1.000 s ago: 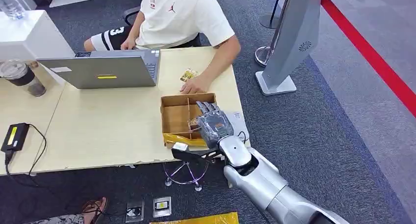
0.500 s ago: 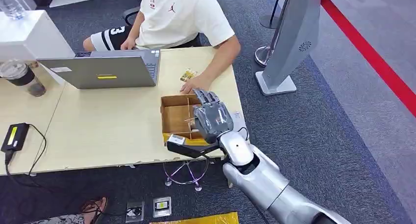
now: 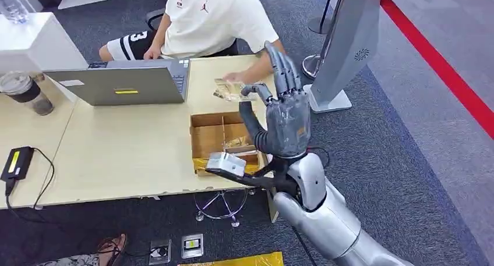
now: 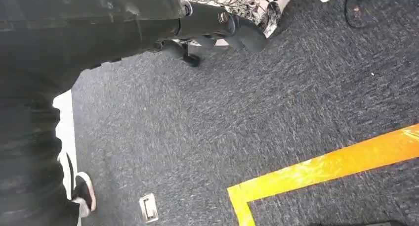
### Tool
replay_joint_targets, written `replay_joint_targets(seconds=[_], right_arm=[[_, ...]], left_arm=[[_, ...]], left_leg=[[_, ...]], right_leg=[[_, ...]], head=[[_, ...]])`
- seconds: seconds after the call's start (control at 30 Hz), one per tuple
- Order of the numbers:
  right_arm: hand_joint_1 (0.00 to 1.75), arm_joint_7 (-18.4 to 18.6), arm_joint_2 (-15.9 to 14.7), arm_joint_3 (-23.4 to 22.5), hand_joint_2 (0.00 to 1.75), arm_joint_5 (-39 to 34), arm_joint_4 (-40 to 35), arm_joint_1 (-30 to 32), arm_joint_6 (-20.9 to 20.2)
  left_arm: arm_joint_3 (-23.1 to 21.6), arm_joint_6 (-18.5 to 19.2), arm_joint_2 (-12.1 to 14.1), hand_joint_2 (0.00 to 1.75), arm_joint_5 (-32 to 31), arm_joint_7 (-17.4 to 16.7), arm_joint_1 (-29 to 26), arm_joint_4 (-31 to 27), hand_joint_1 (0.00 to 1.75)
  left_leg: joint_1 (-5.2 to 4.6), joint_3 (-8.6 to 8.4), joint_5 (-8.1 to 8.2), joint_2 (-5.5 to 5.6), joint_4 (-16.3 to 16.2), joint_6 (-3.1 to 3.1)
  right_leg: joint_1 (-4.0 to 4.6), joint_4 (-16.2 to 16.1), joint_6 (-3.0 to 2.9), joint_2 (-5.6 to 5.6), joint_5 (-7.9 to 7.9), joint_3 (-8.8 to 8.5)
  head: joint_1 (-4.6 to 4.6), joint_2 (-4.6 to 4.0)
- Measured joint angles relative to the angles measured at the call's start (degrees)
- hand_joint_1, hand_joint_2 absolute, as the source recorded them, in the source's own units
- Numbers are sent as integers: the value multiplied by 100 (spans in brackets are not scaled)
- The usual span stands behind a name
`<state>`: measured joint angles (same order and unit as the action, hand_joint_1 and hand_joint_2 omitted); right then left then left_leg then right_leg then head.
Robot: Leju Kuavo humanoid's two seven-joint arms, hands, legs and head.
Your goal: Pass the card to the sensor for recognition and then transmit it.
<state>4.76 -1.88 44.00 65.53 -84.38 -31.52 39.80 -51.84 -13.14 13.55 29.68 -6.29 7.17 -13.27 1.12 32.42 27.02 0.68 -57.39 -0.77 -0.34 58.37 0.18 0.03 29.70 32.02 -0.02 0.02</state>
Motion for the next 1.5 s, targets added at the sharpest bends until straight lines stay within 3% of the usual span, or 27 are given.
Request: replay_joint_targets(seconds=[0.23, 0.4, 0.53, 0.7, 0.97, 1.37, 1.4, 1.5], right_arm=[[175, -44, 66, 31, 175, 343, -450, -76, -18], [175, -92, 247, 129, 175, 783, -323, -429, -709], [175, 214, 581, 286, 175, 1633, 402, -1041, -1532], [175, 519, 977, 559, 175, 2397, 1801, -1828, -2017], [175, 794, 1248, 800, 175, 2404, 3214, -2367, -2376], [175, 936, 1360, 1218, 175, 2406, 3999, -2519, -2522], [168, 955, 1359, 1228, 175, 2406, 4036, -2521, -2525], [175, 988, 1355, 1307, 175, 2406, 4208, -2529, -2542]], left_arm=[[0, 13, -9, 175, -66, 0, 3, 0, 0], [-2, 61, -24, 175, -131, 31, 18, 0, 0], [-2, 72, -42, 175, -177, 35, 39, 0, 0], [-7, 68, -72, 175, -192, 92, 63, 0, 0], [-9, 66, -85, 175, -223, 140, 65, 0, 0], [-15, 63, -127, 175, -225, 140, 65, 0, 0], [-15, 66, -131, 175, -234, 140, 68, 0, 0], [-33, 83, -149, 175, -291, 140, 79, 0, 0]], left_leg=[[0, 0, -1, 2, 1, 0], [0, 1, -1, 2, 1, 0], [1, 3, -2, 4, 1, -2], [2, 5, -5, 12, 1, -5], [0, 5, -5, 12, 0, -5], [2, 3, -5, 11, 0, -5], [1, 3, -5, 11, 0, -5], [1, 1, -5, 11, -1, -5]], right_leg=[[0, 1, 0, -1, 0, -3], [0, 2, 0, -1, -1, -3], [1, 7, 0, -1, -1, -2], [2, 8, -1, -10, 0, -3], [0, 6, -1, -7, 0, -1], [1, 6, -1, -6, 0, 0], [1, 6, -1, -6, 0, 1], [1, 6, -1, -6, 0, -1]], head=[[-2, 0], [-2, 0], [-2, 0], [-7, 0], [-2, 0], [-2, 0], [-2, 0], [0, 0]])
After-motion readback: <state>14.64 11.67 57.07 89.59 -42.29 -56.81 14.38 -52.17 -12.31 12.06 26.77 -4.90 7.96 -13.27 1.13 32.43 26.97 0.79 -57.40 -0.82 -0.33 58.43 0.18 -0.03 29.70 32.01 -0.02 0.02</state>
